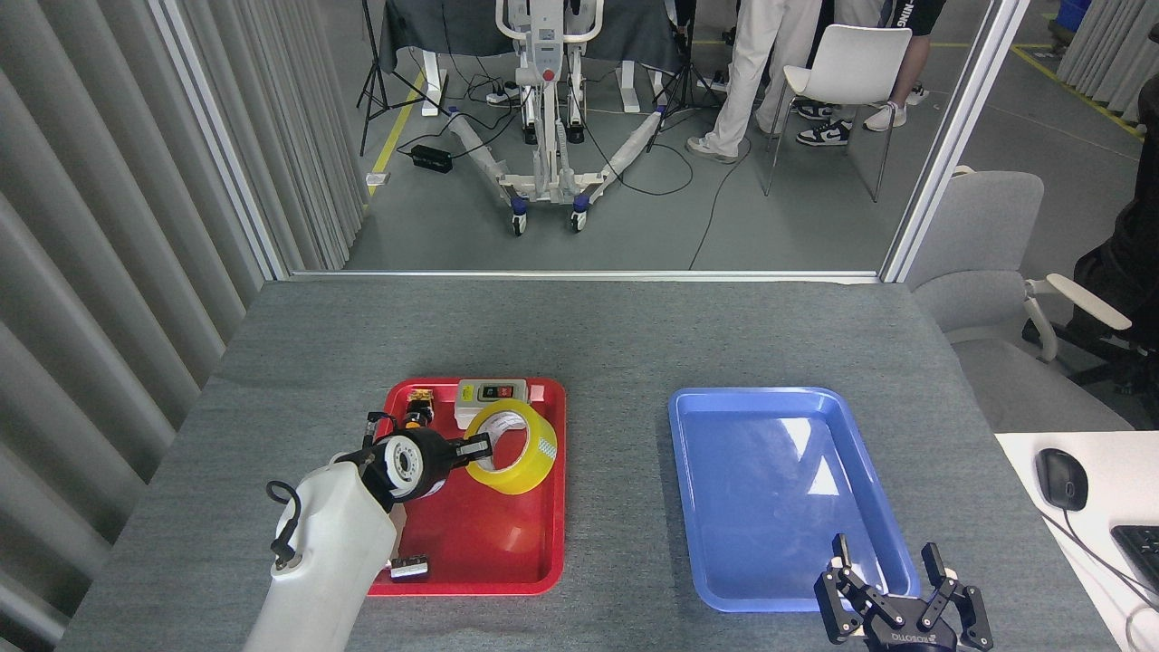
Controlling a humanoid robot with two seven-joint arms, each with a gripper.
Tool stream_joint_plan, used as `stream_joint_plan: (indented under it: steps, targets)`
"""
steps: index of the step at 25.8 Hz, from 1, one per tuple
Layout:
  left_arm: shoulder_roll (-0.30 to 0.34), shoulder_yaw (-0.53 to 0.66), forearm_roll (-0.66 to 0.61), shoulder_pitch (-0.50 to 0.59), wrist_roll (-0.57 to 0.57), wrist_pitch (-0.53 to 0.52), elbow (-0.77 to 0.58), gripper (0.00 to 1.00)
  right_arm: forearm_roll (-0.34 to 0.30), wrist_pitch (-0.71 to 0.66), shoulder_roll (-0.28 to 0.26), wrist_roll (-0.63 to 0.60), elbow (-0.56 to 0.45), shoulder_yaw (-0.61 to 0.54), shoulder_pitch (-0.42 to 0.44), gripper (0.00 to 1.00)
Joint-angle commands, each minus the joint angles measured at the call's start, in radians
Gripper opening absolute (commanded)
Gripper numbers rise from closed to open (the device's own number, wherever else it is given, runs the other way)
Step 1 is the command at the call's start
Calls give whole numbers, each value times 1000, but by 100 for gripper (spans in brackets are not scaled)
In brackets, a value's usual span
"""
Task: Place and move tape with both arms
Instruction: 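Lift the tape roll with the left gripper and carry it out of the tray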
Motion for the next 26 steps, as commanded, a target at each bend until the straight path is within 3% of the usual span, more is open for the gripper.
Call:
stream_joint_plan:
  steps: [1,4,11,15,17,20,26]
  targets:
    - [18,100,249,93,-17,-233,-63,6,0,0,1,1,0,0,0,100]
    - [30,132,370,176,-97,-423,-108,6,0,0,1,1,0,0,0,100]
    - [33,161,790,368,-247,-462,-277,8,2,2,-1,1,0,0,0,100]
    - [5,137,818,471,-247,-462,-439,8,-1,0,-15,-7,-1,9,8,100]
    - [-42,100,809,512,-229,-459,-493,8,-4,-7,-33,-11,-11,18,8,100]
    - [-93,69,752,569,-198,-457,-557,8,-24,-14,-122,-31,-26,104,11,100]
    - [-119,-37,687,610,-112,-452,-602,8,-240,-20,-460,-197,-63,399,3,100]
